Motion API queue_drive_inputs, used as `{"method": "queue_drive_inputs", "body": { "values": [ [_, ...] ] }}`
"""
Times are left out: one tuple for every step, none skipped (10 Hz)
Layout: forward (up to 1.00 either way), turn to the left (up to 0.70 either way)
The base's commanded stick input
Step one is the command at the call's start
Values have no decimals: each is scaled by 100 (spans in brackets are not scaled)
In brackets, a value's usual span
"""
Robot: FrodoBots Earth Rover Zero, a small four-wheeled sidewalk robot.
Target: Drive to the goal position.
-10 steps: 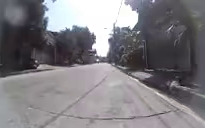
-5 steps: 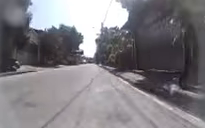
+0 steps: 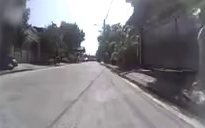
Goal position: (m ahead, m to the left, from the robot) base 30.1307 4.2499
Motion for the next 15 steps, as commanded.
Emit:
{"method": "queue_drive_inputs", "body": {
  "values": [
    [100, 0],
    [100, 0],
    [100, 0],
    [100, 0],
    [100, 0],
    [100, 0],
    [100, 0],
    [100, 0],
    [100, 0],
    [100, 0],
    [100, 0],
    [100, 0],
    [100, 0],
    [100, 0],
    [100, 0]
  ]
}}
